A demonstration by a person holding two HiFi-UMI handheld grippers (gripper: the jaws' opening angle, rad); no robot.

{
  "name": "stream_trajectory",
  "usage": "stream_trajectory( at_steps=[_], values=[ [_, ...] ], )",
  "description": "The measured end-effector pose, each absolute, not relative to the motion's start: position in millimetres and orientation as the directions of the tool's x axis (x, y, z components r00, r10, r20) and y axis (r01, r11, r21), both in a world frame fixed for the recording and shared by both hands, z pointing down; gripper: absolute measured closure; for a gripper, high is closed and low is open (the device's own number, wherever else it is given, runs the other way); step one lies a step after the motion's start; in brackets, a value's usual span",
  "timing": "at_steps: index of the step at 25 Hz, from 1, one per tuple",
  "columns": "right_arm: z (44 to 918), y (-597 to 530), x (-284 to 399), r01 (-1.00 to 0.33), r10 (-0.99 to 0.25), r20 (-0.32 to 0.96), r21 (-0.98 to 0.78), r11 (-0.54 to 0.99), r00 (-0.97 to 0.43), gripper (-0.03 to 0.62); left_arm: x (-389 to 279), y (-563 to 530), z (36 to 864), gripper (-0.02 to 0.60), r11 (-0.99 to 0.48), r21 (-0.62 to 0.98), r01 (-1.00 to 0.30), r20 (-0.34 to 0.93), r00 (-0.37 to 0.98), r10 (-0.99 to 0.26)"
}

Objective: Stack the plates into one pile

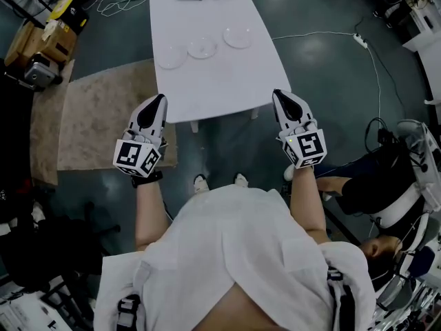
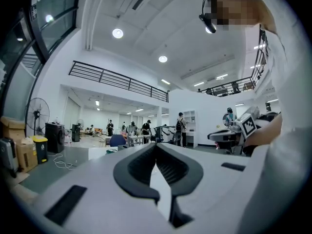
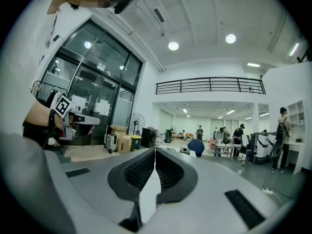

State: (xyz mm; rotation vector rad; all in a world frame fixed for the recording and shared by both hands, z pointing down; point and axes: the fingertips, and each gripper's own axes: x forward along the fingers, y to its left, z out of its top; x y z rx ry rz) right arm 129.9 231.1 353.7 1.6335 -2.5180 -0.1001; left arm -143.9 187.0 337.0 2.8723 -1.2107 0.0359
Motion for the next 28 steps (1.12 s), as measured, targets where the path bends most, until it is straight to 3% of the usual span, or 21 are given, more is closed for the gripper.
stream_trajectory(
  at_steps=[28],
  values=[
    [362.5, 174.2, 60.2, -0.950, -0.952, 0.129, 0.115, 0.291, -0.276, 0.568, -274.6, 108.3, 357.0, 0.572, -0.742, 0.007, -0.671, 0.052, 0.741, -0.669]
  ],
)
